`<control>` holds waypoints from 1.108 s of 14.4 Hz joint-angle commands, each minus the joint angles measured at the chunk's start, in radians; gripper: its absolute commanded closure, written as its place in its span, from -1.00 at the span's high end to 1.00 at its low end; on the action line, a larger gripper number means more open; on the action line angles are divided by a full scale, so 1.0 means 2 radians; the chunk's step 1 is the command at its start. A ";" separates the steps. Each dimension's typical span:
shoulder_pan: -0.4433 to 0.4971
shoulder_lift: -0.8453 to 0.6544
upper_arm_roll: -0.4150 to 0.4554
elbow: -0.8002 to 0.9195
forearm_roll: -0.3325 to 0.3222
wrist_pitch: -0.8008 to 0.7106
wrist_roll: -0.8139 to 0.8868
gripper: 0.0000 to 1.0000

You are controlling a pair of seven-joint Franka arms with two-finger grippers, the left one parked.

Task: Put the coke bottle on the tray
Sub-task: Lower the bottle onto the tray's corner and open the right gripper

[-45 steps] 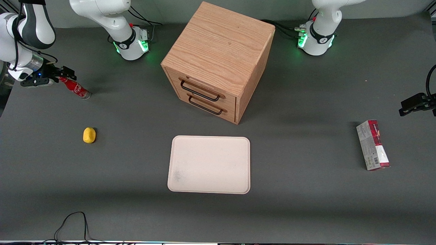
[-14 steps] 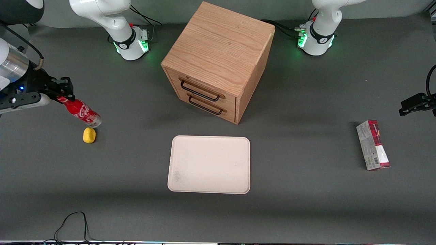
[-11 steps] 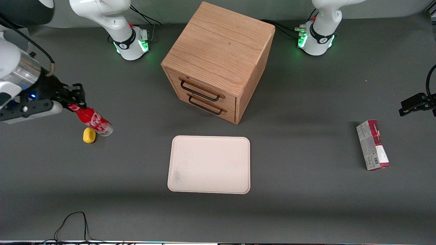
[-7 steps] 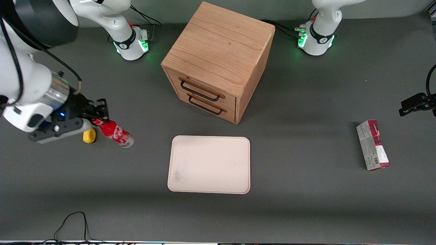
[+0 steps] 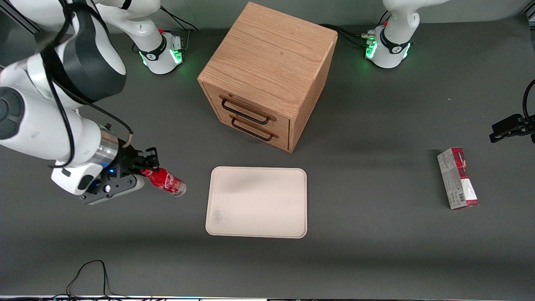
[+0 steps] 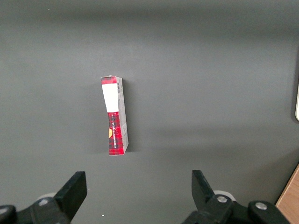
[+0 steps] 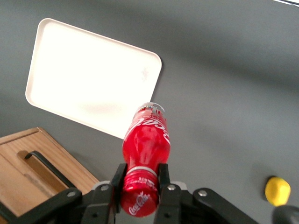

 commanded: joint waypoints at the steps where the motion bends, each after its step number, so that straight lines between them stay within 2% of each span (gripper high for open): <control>1: 0.001 0.035 0.015 0.028 -0.008 0.026 0.012 -0.95; 3: 0.007 0.052 0.027 0.026 -0.029 0.046 0.014 -0.95; 6: 0.011 0.083 0.029 0.025 -0.040 0.087 0.022 -0.95; 9: 0.027 0.119 0.029 0.025 -0.073 0.138 0.025 -0.93; 12: 0.033 0.148 0.030 0.023 -0.078 0.177 0.026 -0.92; 16: 0.037 0.164 0.030 0.011 -0.077 0.203 0.047 -0.78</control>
